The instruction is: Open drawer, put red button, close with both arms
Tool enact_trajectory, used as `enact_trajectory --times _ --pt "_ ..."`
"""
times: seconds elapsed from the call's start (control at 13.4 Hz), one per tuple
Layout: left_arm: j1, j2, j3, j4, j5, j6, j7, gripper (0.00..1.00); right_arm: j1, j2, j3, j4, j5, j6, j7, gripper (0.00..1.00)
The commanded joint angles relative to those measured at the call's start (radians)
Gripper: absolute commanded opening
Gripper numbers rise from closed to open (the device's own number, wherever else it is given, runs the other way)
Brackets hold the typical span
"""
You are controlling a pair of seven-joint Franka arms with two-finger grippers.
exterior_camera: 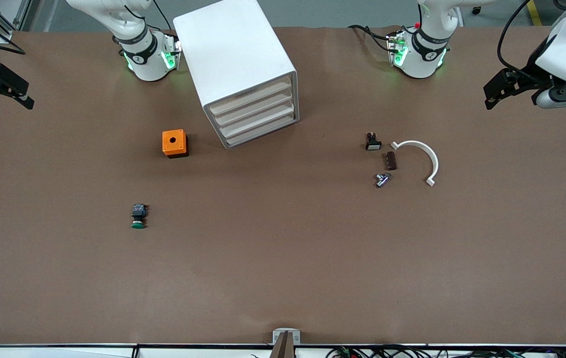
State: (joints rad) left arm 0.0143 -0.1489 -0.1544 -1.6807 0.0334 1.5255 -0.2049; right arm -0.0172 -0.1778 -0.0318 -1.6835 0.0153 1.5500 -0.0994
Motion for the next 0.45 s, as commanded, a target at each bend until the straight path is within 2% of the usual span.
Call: enact_trajectory --times 0.0,0.37 --pt "-0.004 0.032 0.01 0.047 -0.013 -0.016 0.016 1.0 -0.012 0.006 0.012 0.018 -0.015 -0.007 -0.009 1.0" --pt "-0.002 0.034 0.01 0.053 -0.015 -0.03 -0.001 1.0 -0.012 0.007 0.012 0.019 -0.017 -0.005 -0.009 1.0"
